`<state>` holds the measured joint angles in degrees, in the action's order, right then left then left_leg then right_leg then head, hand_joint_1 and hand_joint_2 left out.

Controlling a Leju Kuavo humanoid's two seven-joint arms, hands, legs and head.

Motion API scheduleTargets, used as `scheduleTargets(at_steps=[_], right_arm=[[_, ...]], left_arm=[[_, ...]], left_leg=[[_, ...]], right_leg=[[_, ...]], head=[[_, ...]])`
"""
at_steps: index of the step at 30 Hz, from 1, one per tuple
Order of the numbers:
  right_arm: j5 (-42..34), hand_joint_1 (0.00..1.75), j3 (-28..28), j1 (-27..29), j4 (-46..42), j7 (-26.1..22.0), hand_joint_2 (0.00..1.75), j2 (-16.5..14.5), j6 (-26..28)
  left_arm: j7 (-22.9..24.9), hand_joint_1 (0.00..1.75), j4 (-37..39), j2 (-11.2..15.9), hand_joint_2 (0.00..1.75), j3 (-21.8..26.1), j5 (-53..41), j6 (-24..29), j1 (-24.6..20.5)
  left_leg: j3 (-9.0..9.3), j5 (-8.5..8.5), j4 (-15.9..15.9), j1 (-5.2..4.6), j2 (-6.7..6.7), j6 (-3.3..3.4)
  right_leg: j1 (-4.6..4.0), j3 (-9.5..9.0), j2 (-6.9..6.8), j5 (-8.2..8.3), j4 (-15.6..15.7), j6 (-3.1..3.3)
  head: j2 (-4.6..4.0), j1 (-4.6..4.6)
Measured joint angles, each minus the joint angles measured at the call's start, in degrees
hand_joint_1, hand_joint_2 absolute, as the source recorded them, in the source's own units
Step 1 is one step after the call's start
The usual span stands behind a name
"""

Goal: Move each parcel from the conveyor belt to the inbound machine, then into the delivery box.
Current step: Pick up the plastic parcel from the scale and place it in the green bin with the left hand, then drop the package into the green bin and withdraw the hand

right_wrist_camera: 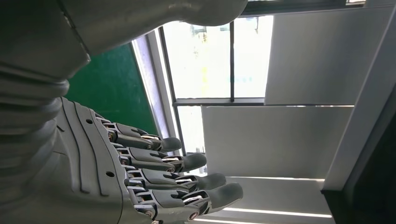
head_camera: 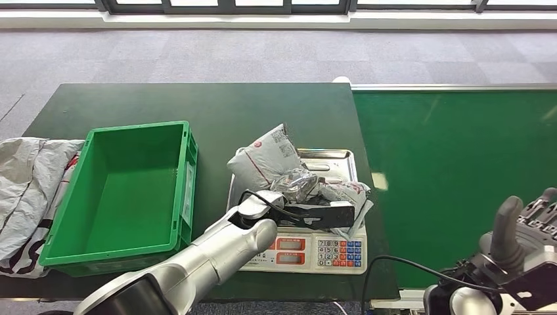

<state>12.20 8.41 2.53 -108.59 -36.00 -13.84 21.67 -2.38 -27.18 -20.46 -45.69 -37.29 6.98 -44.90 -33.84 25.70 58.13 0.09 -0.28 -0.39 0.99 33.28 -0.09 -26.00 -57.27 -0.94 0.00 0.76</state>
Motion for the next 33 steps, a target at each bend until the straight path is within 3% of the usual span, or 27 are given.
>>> scheduleTargets(at_steps=[4,7,10,15,22,28,29,31,33], right_arm=[[0.2,0.0,0.2,0.0,0.0,0.0,1.75,-0.3,-0.3],[0.4,0.0,0.4,0.1,0.0,0.3,1.75,-0.4,-1.4],[0.8,0.0,0.9,0.4,0.0,0.7,1.75,-0.4,-2.5],[0.4,0.0,1.6,1.4,0.0,0.7,1.75,-0.5,-3.0],[-1.4,0.0,2.1,4.3,0.0,-0.1,1.75,-0.4,-2.5],[-1.2,0.0,2.1,7.1,-0.2,-0.2,1.75,-0.5,-2.2],[-1.1,0.0,2.1,7.4,-0.2,-0.2,1.75,-0.5,-2.2],[-0.9,0.0,2.1,7.8,-0.2,-0.1,1.75,-0.5,-2.2],[-0.8,0.0,2.1,8.0,-0.2,-0.1,1.75,-0.4,-2.2]], left_arm=[[-2.2,1.75,-0.4,0.0,1.75,1.8,-0.6,1.6,0.8],[-7.3,1.75,-3.8,0.3,1.75,4.8,-0.8,6.1,2.9],[-12.3,1.75,-12.4,1.1,1.75,9.8,-1.9,11.3,6.3],[-14.1,1.75,-28.2,2.8,1.75,17.0,-7.2,18.4,11.5],[-11.0,1.75,-43.4,5.8,1.75,25.4,-14.8,25.5,15.8],[-5.0,1.75,-45.4,8.4,1.75,34.7,-20.7,30.1,17.3],[-4.6,1.66,-45.2,8.8,1.75,36.1,-21.1,30.4,17.5],[-3.6,1.16,-44.4,9.4,1.75,38.6,-21.7,30.6,17.7],[-1.6,0.37,-43.4,9.9,1.75,40.8,-22.2,29.8,17.7]], left_leg=[[-0.02,0.0,0.0,0.0,0.0,0.0],[-0.09,0.0,0.0,0.0,0.0,0.0],[-0.16,0.0,0.0,0.0,0.0,0.0],[-0.2,0.01,0.0,0.01,0.01,0.0],[-0.21,0.01,0.0,0.02,0.01,-0.01],[-0.19,0.0,0.0,0.02,0.01,-0.01],[-0.19,0.0,0.0,0.02,0.01,-0.02],[-0.19,0.0,0.0,0.02,0.01,-0.02],[-0.2,0.0,0.0,0.02,0.01,-0.02]], right_leg=[[0.0,0.02,0.0,0.0,0.0,0.0],[0.0,0.1,0.0,0.0,0.0,0.0],[0.0,0.18,0.01,-0.01,0.0,0.0],[-0.01,0.22,0.02,-0.02,0.0,0.02],[-0.02,0.22,0.01,-0.05,0.0,0.05],[-0.02,0.23,0.01,-0.05,0.0,0.05],[-0.02,0.23,0.01,-0.05,0.0,0.05],[-0.02,0.22,0.01,-0.05,0.0,0.05],[-0.01,0.22,0.01,-0.05,0.0,0.05]], head=[[0.0,0.0],[0.0,0.0],[0.0,0.0],[0.0,0.0],[0.0,0.0],[0.0,0.0],[0.0,0.0],[0.0,0.0],[0.0,0.01]])
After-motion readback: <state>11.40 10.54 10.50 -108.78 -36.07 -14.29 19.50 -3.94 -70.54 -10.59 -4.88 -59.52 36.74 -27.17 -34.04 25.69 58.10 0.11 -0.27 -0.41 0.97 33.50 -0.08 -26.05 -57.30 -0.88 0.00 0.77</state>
